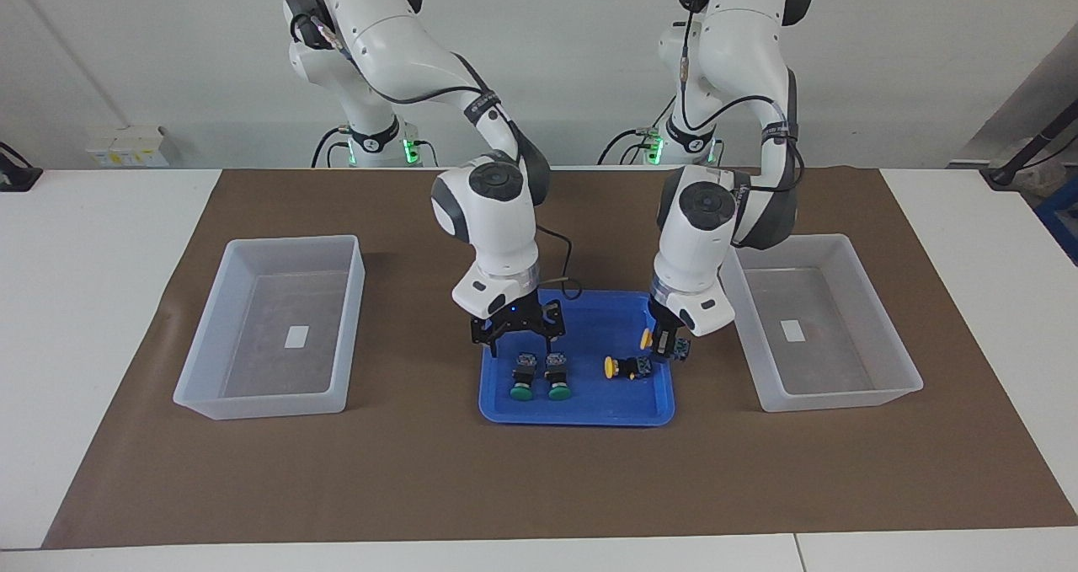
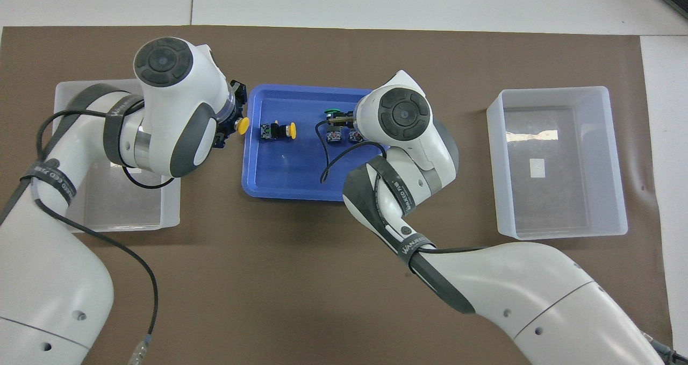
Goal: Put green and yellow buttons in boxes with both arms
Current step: 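Carry the yellow button to the bin while the right gripper grasps a green button, then lower the yellow button into the bin while the right gripper lifts the green button, then lower the green button into its bin while the left gripper releases the yellow, then return the right gripper to the tray while the left gripper rises from the bin, then grasp the second green button with the right gripper while the left gripper reaches the yellow, then carry the green button into its bin while the left gripper grasps the yellow button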
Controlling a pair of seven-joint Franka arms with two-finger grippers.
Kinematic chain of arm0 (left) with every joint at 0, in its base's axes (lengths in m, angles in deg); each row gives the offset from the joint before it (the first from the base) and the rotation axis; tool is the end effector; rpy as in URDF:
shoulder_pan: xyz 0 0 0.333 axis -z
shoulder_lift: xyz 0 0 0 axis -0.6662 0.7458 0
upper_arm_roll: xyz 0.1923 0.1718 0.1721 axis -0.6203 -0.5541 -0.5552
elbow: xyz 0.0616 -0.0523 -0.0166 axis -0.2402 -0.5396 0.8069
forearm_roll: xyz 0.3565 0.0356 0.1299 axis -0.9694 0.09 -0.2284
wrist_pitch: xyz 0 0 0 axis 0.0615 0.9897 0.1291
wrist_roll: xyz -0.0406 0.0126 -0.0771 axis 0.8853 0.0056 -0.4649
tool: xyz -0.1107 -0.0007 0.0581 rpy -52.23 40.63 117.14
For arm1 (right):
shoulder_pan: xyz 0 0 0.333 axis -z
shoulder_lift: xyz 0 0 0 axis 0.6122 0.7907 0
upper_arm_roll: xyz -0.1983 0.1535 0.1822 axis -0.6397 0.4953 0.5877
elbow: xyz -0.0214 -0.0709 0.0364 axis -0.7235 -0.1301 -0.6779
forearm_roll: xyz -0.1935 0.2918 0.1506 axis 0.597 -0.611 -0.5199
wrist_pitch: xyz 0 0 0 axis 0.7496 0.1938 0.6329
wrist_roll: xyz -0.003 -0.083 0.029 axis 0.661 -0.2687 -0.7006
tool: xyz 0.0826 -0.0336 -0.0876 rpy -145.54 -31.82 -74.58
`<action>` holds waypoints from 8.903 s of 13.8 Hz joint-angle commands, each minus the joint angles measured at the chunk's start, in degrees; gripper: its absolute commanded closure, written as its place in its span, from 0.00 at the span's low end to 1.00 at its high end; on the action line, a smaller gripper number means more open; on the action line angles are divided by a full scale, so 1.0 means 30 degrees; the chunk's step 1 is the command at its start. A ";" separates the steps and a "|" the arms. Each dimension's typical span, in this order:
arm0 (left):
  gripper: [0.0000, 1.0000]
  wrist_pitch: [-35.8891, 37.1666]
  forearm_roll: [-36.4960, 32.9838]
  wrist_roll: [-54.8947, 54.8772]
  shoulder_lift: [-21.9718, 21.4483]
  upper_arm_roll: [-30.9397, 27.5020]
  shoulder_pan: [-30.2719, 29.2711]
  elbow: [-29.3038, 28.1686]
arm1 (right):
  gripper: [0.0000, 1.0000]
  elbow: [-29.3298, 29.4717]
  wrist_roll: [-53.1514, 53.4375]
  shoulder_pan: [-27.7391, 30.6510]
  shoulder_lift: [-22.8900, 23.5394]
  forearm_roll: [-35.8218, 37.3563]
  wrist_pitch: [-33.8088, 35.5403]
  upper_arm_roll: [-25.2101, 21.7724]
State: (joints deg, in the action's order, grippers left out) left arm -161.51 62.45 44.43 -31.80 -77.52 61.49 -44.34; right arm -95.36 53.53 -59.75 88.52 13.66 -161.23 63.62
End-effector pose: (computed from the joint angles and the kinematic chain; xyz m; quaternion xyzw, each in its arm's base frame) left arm 0.6371 -0.2099 0.3731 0.8661 0.4983 0.0347 0.0175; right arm 0.6428 0.3328 0.3237 -0.9885 0.0052 -0.1419 0.0522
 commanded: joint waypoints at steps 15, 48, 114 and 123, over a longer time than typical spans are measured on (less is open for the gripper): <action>1.00 0.5539 0.1904 -1.8845 -0.1949 0.0019 -0.4403 0.1512 | 1.00 -0.1434 0.1992 -0.0078 0.0243 0.1060 -0.0937 0.0079; 0.70 -0.3990 0.1230 -2.7025 -0.2857 -0.0128 -0.5663 -0.7487 | 0.54 -1.1247 -1.1104 1.2549 -0.6994 0.0065 -0.2754 0.0108; 0.00 -1.0368 0.2197 0.4880 0.0453 0.0575 0.1632 -0.5635 | 1.00 -0.4326 0.1260 0.3110 -0.5756 0.1559 0.0352 0.0577; 0.06 -1.0399 0.2197 0.4909 0.0453 0.0575 0.1632 -0.5871 | 1.00 -0.8311 -0.2662 0.7974 -0.9072 0.1269 0.0352 0.0606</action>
State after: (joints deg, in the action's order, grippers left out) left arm -191.21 69.32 58.25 -30.09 -74.82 65.41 -60.46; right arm -115.50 48.46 -38.62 64.05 17.60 -159.42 64.64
